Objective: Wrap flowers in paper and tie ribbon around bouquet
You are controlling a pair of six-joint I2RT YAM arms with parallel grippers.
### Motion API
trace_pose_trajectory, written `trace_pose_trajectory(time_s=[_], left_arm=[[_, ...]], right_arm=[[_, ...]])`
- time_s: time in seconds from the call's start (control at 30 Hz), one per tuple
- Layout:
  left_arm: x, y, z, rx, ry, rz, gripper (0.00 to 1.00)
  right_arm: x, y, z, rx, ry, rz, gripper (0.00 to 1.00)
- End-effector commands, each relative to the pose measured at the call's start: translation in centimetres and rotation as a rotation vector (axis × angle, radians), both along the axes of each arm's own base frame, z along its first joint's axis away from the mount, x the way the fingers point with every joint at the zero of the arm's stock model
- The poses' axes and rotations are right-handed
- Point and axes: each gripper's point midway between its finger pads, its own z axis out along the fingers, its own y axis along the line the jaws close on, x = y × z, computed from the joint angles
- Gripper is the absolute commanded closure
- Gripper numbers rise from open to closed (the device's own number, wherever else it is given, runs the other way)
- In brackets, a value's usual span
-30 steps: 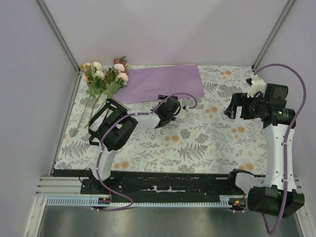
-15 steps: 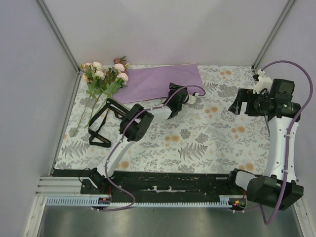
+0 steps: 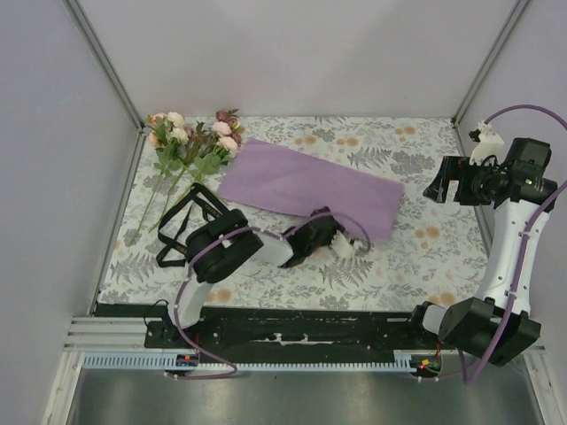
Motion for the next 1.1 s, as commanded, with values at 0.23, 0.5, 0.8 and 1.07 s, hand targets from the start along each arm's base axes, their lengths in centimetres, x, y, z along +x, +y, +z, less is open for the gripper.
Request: trace_pose_trajectory(time_s=[0.23,0.5,0.8,1.07], left_arm=[[-27.3,-6.8,11.4,-0.452,-0.393,-0.94,0.98],[-23.6,-2.4,6.9,-0.319,-0.359,-0.888,0.93],[-19.7,3.0,8.4,-0.347,-0.247,-0.723,0.09],[-20.2,7.4,9.5,-0.303,0.263,-0.558,0.07]], right_arm=[[-0.6,3.1,-4.5,0.233,0.131,0.285,0.02],[-0.1,3.5,-7.2,0.326,0.221,0.286,0.03],[-1.2,5.1,-7.1,0.438,0.252,0.261,0.02],[-2.1,5.6,-7.4,0.461,0.262,0.257,0.02]])
